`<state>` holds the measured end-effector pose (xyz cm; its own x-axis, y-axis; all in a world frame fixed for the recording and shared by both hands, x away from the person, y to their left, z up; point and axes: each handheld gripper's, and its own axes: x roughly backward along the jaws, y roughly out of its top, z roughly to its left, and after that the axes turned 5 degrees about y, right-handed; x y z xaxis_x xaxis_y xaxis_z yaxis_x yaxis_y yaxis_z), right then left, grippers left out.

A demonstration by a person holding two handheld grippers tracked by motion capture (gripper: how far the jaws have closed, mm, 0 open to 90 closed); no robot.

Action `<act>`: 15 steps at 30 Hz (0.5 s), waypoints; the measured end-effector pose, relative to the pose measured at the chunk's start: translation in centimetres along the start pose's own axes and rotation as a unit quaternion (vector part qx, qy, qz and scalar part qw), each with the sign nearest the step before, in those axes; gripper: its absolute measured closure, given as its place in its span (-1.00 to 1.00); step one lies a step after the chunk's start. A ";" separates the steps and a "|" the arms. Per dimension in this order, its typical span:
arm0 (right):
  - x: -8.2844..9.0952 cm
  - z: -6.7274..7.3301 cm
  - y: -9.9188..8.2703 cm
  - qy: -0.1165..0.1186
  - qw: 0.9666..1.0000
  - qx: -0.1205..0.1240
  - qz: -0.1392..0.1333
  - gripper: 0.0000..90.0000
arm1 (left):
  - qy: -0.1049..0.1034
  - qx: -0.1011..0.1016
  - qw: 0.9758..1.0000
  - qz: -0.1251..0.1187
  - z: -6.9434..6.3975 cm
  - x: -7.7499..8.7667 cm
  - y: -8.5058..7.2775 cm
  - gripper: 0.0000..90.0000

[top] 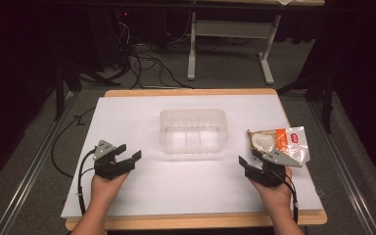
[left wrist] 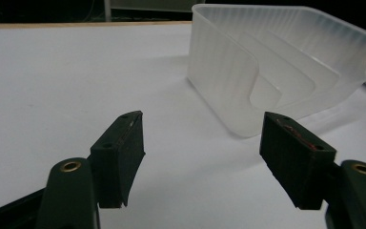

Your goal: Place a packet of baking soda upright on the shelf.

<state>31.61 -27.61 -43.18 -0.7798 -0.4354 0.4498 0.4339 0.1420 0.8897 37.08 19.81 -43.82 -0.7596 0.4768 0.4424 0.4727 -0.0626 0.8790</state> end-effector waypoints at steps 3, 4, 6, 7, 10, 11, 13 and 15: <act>-0.2 0.2 -0.1 -0.003 1.000 0.011 0.004 -0.14 | -0.005 0.000 1.000 0.000 0.0 -0.1 -0.1 -0.30; -0.2 0.4 -0.2 -0.002 1.000 0.014 0.007 -0.14 | -0.001 -0.010 1.000 -0.003 -0.2 0.0 -0.1 -0.31; -0.1 0.6 -0.2 0.002 1.000 0.017 0.008 -0.15 | 0.002 -0.017 1.000 -0.007 -0.4 0.0 -0.1 -0.32; -0.1 0.6 -0.2 0.002 1.000 0.017 0.007 -0.16 | 0.003 -0.019 1.000 -0.009 -0.5 0.0 0.0 -0.33; -0.2 0.6 -0.2 0.004 1.000 0.018 0.007 -0.18 | 0.002 -0.024 1.000 -0.009 -0.8 0.0 -0.1 -0.33; -0.2 0.6 -0.2 0.004 1.000 0.018 0.007 -0.18 | 0.004 -0.025 1.000 -0.008 -0.8 0.0 -0.1 -0.33; -0.2 0.5 -0.3 0.006 1.000 0.016 0.009 -0.19 | 0.006 -0.030 1.000 -0.005 -0.8 -0.1 -0.1 -0.34; -0.2 0.5 -0.3 0.005 1.000 0.016 0.010 -0.19 | 0.006 -0.034 0.999 -0.003 -0.9 -0.1 -0.2 -0.34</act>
<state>31.43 -27.10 -43.55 -0.7661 -0.4407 0.4677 0.4357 0.1789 0.8822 36.69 19.03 -43.87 -0.7683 0.4663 0.4385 0.4369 -0.1186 0.8916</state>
